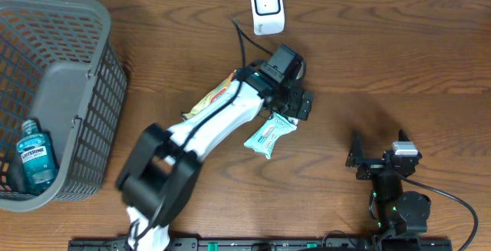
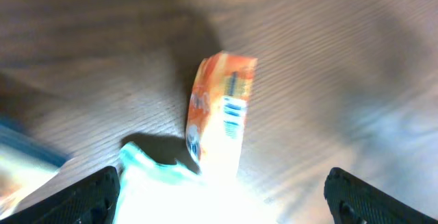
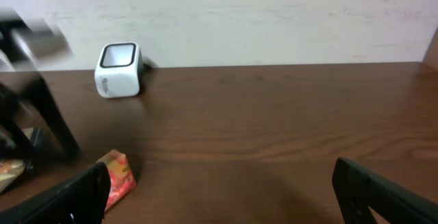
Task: Scan the item barcode
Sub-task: 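Open the left gripper to drop the box and return to basket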
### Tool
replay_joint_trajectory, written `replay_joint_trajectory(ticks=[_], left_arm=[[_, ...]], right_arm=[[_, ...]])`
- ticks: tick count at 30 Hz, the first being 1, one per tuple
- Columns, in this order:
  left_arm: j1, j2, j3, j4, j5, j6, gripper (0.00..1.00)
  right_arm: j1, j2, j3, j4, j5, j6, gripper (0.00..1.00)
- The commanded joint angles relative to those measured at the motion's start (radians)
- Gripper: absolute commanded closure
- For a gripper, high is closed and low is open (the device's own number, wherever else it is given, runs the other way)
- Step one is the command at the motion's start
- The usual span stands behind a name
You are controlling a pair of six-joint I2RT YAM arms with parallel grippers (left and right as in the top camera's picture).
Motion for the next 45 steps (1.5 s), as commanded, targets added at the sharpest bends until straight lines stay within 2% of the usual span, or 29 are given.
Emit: replay_joint_trajectory(ticks=[1, 7, 12, 15, 17, 20, 23, 28, 31, 34, 40, 45], left_arm=[[0.002, -0.166, -0.001, -0.024, -0.088, 0.027, 0.04], [0.002, -0.449, -0.001, -0.041, -0.219, 0.114, 0.04], [0.002, -0.690, -0.001, -0.001, -0.509, 0.181, 0.04], [0.002, -0.801, -0.001, 0.081, -0.667, 0.275, 0.04], [0.002, -0.861, -0.001, 0.198, -0.745, 0.402, 0.04], [0.002, -0.927, -0.001, 0.361, -0.817, 0.580, 0.04], [0.002, -0.970, -0.001, 0.433, -0.898, 0.706, 0.04], [0.003, -0.991, -0.001, 0.438, -1.107, 0.870, 0.04], [0.034, -0.980, -0.001, 0.439, -1.246, 0.917, 0.04], [0.125, -0.977, -0.001, 0.446, -1.267, 0.879, 0.04], [0.440, -0.945, -0.001, 0.416, -1.361, 0.610, 0.03], [0.719, -0.888, -0.001, 0.207, -1.324, 0.305, 0.02]], right_arm=[[-0.010, -0.005, -0.001, -0.004, 0.005, -0.011, 0.01], [-0.010, -0.005, -0.001, -0.004, 0.005, -0.011, 0.01], [-0.010, -0.005, -0.001, -0.004, 0.005, -0.011, 0.01], [-0.010, -0.005, -0.001, -0.004, 0.005, -0.011, 0.01], [-0.010, -0.005, -0.001, -0.004, 0.005, -0.011, 0.01], [-0.010, -0.005, -0.001, -0.004, 0.005, -0.011, 0.01], [-0.010, -0.005, -0.001, -0.004, 0.005, -0.011, 0.01], [-0.010, -0.005, -0.001, -0.004, 0.005, -0.011, 0.01], [-0.010, -0.005, -0.001, -0.004, 0.005, -0.011, 0.01], [-0.010, -0.005, -0.001, -0.004, 0.005, -0.011, 0.01], [-0.010, -0.005, -0.001, -0.004, 0.005, -0.011, 0.01], [-0.010, -0.005, -0.001, -0.004, 0.005, -0.011, 0.01]])
